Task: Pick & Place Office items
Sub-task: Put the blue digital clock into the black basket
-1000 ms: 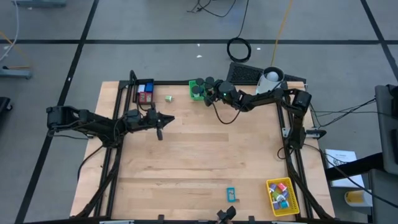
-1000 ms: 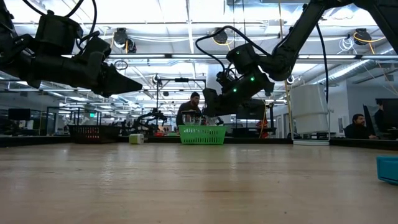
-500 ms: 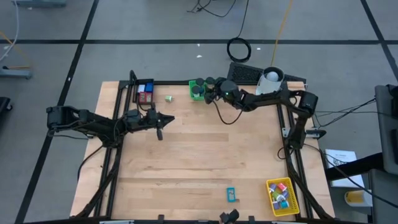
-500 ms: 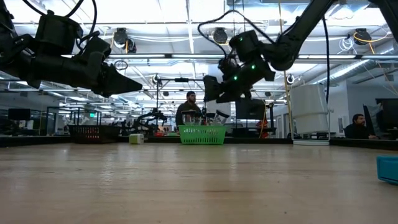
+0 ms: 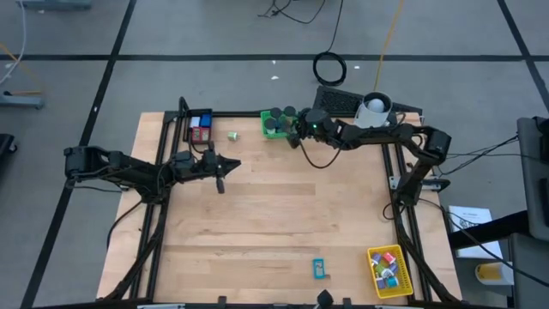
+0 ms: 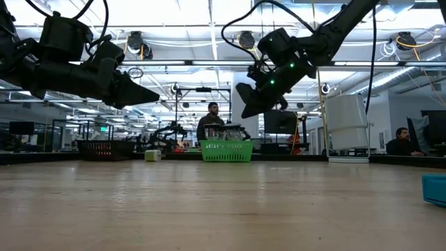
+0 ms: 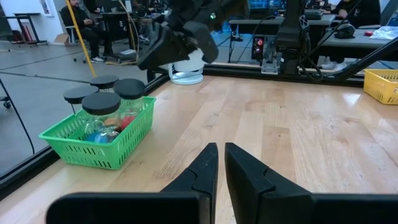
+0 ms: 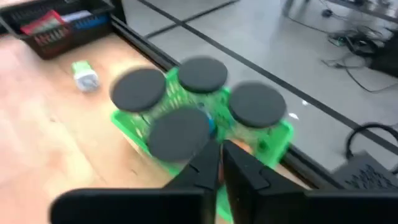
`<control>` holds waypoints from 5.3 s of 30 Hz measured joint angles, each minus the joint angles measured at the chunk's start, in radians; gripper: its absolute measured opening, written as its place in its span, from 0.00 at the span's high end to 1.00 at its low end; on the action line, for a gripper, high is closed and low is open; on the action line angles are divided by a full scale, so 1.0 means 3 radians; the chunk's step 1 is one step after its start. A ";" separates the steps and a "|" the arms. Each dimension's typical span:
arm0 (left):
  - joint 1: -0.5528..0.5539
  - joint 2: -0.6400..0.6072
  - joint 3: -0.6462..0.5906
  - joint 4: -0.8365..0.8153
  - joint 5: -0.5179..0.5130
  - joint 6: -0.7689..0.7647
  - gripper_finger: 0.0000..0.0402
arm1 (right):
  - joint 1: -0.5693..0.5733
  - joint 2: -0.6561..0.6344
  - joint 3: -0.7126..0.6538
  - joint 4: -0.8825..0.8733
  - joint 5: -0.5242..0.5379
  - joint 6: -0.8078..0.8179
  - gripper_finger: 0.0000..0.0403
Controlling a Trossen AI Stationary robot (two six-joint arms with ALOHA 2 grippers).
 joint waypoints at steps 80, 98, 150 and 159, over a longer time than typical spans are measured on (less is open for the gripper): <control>-0.0640 0.0032 0.0065 -0.0003 0.0051 0.0333 0.92 | 0.3828 -0.0350 0.0171 -0.2796 0.0026 0.3856 0.78; -0.0640 0.0029 0.0065 -0.0126 -0.0002 0.0297 0.92 | 0.4008 0.0550 0.0744 -0.2618 -0.0336 0.4111 0.26; -0.0640 0.0029 0.0065 -0.0178 -0.0008 -0.0123 0.92 | 0.4045 0.0408 0.0430 -0.3776 -0.0141 0.5084 0.46; -0.0642 0.0029 0.0066 -0.0201 -0.0028 -0.1239 0.90 | 0.3982 0.0365 0.0429 -0.3874 -0.0138 0.4429 0.64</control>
